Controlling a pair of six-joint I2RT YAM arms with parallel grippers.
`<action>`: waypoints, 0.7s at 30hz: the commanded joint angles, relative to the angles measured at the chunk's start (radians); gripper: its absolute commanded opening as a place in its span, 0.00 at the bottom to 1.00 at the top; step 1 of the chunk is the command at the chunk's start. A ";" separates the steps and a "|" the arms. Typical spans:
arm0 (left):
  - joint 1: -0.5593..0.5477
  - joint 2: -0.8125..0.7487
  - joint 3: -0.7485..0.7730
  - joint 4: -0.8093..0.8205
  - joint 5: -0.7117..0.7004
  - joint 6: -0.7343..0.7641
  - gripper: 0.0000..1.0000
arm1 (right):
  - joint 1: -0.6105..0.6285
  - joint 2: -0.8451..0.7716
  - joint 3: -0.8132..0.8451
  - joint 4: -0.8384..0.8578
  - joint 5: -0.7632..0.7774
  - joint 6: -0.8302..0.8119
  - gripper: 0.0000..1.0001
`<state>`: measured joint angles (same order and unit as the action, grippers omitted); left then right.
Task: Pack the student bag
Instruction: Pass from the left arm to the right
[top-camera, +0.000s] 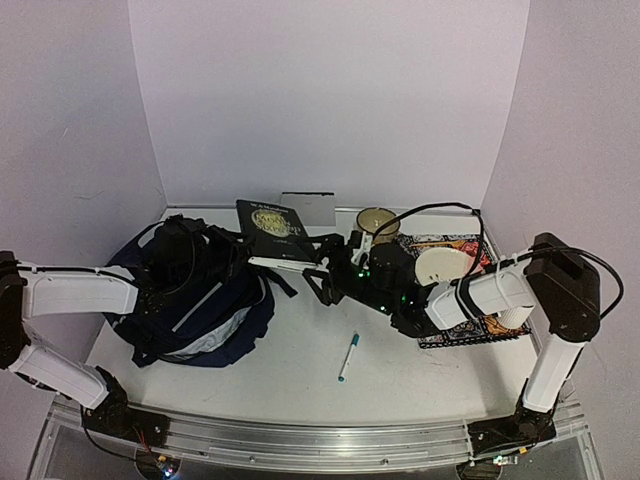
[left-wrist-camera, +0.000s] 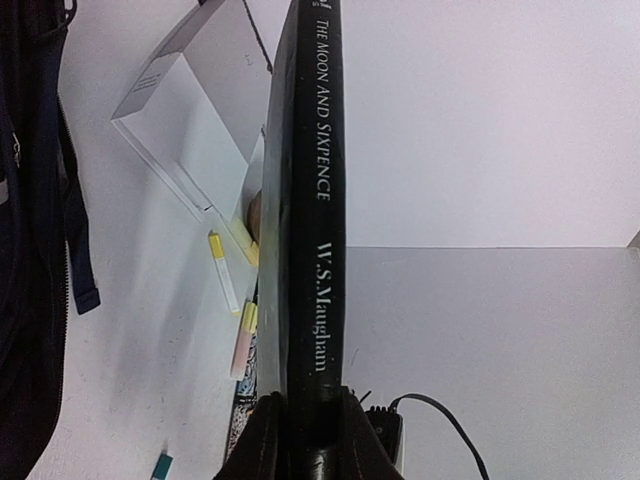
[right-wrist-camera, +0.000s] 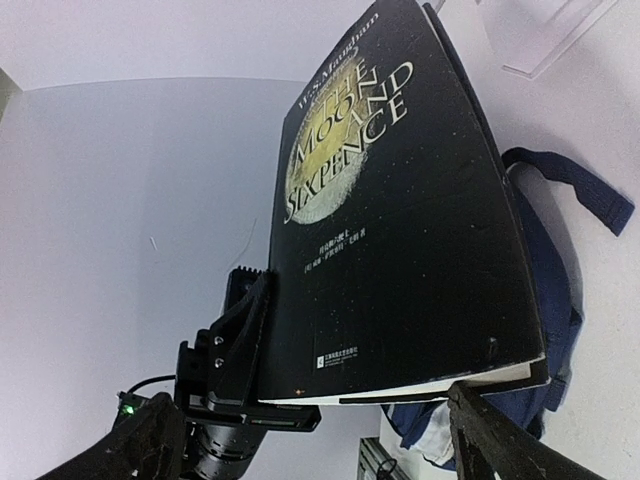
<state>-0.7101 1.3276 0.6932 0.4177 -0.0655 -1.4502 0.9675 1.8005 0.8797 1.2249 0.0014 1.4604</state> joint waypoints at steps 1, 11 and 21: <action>-0.014 -0.103 0.028 0.272 -0.036 -0.015 0.00 | 0.026 0.011 0.049 0.060 0.035 0.017 0.91; -0.014 -0.147 0.006 0.275 -0.083 0.026 0.00 | 0.058 -0.025 0.030 0.021 0.101 -0.003 0.90; -0.025 -0.178 -0.021 0.279 -0.046 -0.015 0.00 | 0.052 0.017 0.079 0.159 0.147 -0.057 0.90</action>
<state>-0.7223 1.2182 0.6590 0.5213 -0.1158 -1.4437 1.0233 1.8050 0.8971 1.2602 0.1154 1.4547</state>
